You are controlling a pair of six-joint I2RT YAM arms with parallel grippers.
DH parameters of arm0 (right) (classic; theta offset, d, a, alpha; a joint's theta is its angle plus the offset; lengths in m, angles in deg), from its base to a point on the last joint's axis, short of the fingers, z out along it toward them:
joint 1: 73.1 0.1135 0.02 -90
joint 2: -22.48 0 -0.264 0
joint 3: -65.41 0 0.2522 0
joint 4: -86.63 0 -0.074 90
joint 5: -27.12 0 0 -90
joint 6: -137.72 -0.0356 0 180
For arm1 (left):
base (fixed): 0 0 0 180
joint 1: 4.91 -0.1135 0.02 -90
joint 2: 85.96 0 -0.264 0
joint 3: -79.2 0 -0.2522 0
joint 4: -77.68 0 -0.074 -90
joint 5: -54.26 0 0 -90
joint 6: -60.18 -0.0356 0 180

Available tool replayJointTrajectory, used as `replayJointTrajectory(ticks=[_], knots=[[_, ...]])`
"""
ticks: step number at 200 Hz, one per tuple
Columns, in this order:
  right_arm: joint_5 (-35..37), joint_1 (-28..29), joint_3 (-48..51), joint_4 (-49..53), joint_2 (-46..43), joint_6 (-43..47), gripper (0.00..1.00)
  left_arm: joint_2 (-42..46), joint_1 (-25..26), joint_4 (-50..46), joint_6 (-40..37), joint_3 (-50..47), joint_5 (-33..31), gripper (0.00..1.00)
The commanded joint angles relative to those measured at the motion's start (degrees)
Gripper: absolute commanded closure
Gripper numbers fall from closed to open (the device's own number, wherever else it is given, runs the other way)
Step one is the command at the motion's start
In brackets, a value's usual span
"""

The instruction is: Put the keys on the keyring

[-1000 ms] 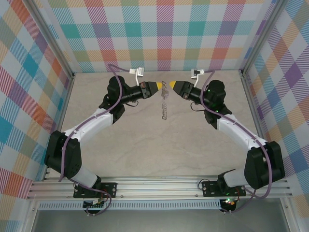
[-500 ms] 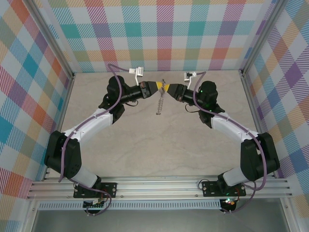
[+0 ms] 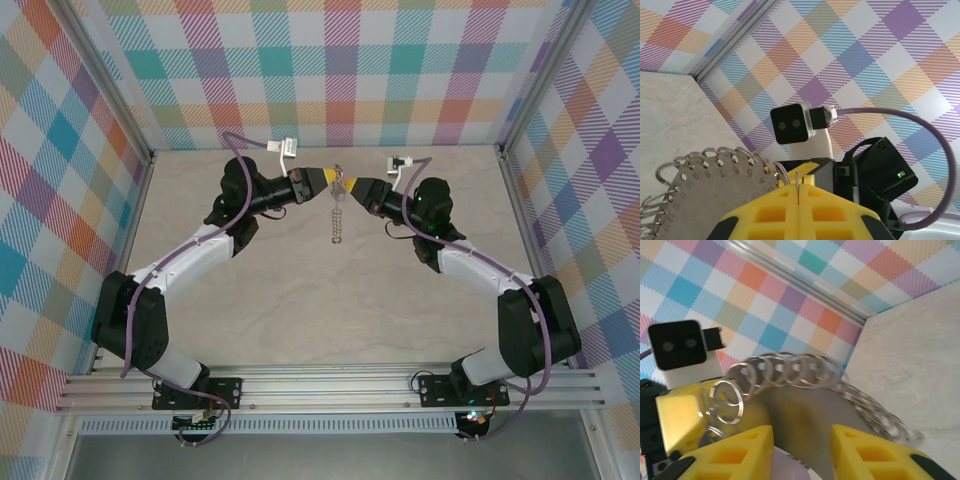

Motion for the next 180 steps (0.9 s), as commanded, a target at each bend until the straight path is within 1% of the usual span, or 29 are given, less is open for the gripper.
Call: replayJointTrajectory(ticks=[1, 23, 55, 85, 119, 180], knots=[[2.5, -0.9, 0.4, -3.2, -3.1, -0.3, 0.63, 2.5, 0.7, 2.1, 0.4, 0.5, 0.9, 1.0], [1.1, -0.9, -0.7, -4.0, -2.7, 0.0, 0.62, 2.8, 0.7, 2.1, 0.3, 0.3, 1.1, 1.0], [-1.2, -0.9, -1.9, -8.3, -1.4, -0.8, 0.59, 2.8, 0.7, 2.2, 0.4, 0.2, 1.2, 1.0], [-3.4, -0.4, -3.2, -12.0, 0.1, -2.3, 0.58, 3.0, 0.7, 2.2, 0.3, 0.2, 1.1, 1.0], [-4.2, 0.9, -4.3, -13.4, 2.0, -2.9, 0.58, 2.8, 0.7, 2.2, 0.3, 0.1, 1.1, 1.0], [-4.8, 2.7, -5.1, -14.0, 3.3, -2.8, 0.64, 2.4, 0.7, 2.4, 0.5, 0.1, 0.9, 1.0]])
